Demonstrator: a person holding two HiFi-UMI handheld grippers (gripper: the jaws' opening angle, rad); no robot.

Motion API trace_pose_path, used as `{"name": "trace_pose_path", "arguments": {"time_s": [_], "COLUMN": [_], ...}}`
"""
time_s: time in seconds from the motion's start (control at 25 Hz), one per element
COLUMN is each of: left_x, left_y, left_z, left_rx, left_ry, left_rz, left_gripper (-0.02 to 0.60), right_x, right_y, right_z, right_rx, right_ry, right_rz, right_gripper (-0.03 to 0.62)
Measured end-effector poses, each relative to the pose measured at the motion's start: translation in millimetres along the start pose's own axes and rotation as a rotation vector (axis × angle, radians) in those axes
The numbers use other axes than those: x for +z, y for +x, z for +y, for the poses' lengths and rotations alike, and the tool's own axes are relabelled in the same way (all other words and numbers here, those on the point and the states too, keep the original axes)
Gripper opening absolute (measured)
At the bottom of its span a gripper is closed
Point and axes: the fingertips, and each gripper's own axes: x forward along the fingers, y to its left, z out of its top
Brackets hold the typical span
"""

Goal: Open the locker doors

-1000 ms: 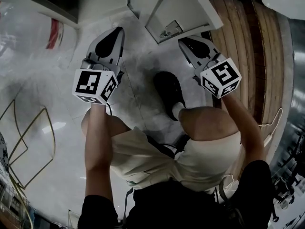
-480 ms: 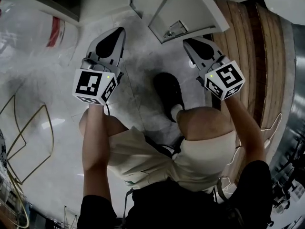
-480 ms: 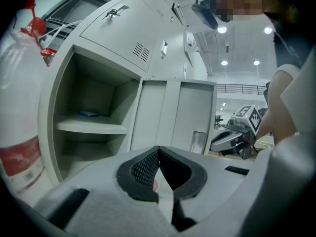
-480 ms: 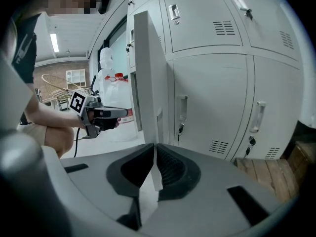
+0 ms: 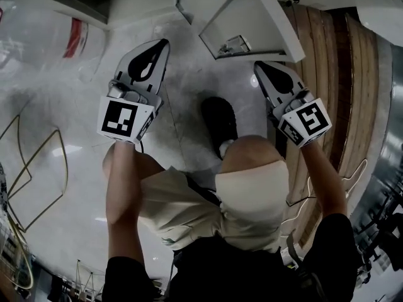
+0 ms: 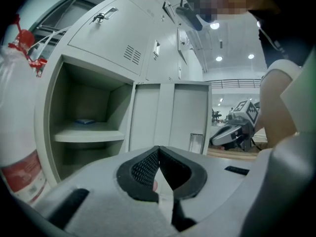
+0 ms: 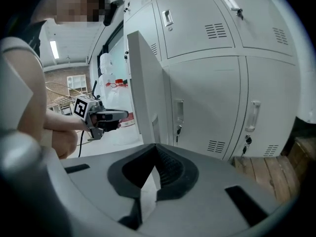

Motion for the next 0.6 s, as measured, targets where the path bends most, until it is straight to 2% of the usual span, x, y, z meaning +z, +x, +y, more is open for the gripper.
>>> {"name": "trace_pose_path", "arguments": {"time_s": [0.16,0.32,0.6], "left_x": [23,66,132], "left_y": [-12,-20,-45], "left_z": [-8,-10,-25], "left_rx": [0.012,0.035,0.035], "left_ry": [-0.033,-0.064,-0.063], "left_rz": [-0.007,-0.015,0.068], "left_gripper": [0.018,0.018,0.018], "right_x": [19,55,120], "right_y": [-16,-35,-81], "right_z": [1,2,9], "right_rx": [-0.001,-0.013,-0.038], "right_ry": [0.025,0.062,0.119], "right_rz": [-0.005,-0.019,-0.001], "right_gripper": [0.005,0.005,0.005]}}
